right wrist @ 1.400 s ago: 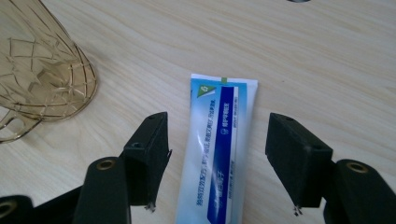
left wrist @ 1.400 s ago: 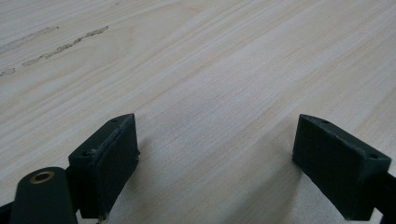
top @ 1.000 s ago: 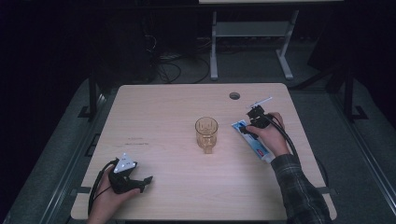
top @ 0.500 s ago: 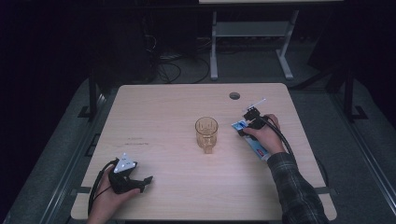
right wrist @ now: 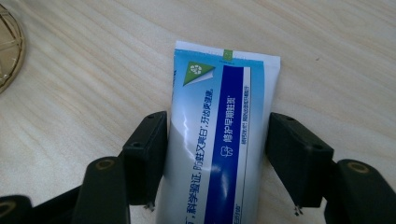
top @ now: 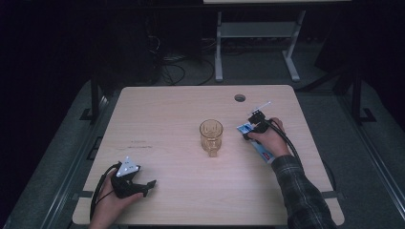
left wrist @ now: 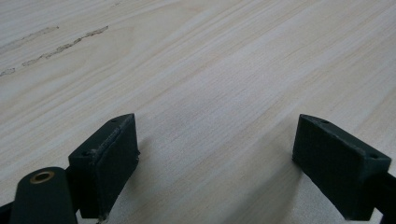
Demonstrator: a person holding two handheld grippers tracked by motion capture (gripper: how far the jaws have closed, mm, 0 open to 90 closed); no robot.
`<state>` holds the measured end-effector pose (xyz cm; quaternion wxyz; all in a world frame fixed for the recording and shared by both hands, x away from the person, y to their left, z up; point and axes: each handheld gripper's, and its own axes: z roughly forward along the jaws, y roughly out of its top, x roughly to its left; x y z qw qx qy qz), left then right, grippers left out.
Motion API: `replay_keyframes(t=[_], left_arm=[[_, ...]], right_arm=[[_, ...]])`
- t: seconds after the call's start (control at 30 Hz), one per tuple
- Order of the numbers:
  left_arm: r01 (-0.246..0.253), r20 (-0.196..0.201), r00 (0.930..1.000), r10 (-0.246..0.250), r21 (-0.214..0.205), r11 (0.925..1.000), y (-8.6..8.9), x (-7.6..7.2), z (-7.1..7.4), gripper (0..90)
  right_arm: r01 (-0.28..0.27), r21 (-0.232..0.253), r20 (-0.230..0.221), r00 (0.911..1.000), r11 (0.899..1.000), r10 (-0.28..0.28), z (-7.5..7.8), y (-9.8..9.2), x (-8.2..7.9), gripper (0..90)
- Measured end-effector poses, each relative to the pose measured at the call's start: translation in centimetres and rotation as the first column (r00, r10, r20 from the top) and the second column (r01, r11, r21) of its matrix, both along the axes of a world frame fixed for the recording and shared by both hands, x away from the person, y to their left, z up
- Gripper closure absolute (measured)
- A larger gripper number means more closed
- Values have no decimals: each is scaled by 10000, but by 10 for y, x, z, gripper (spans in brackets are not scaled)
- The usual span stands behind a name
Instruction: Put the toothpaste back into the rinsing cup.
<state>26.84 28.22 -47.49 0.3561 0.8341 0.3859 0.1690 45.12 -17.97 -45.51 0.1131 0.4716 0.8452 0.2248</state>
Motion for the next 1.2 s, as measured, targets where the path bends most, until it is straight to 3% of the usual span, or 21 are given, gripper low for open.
replay_keyframes(t=[0.1,0.63,0.93,1.2], left_arm=[[-1,-2,10000,1,0,10000,0,0,0,132],[2,-4,10000,-2,5,10000,0,0,0,132],[-3,-3,10000,3,-2,10000,0,0,0,132],[-1,-4,10000,1,-1,10000,0,0,0,132]], right_arm=[[76,17,-63,10000,10000,-75,0,0,0,385],[240,-143,-349,9991,9996,-245,5,5,1,561],[478,185,-443,9979,9987,-469,11,0,0,694],[374,504,-519,9980,9980,-348,15,-3,-2,713]])
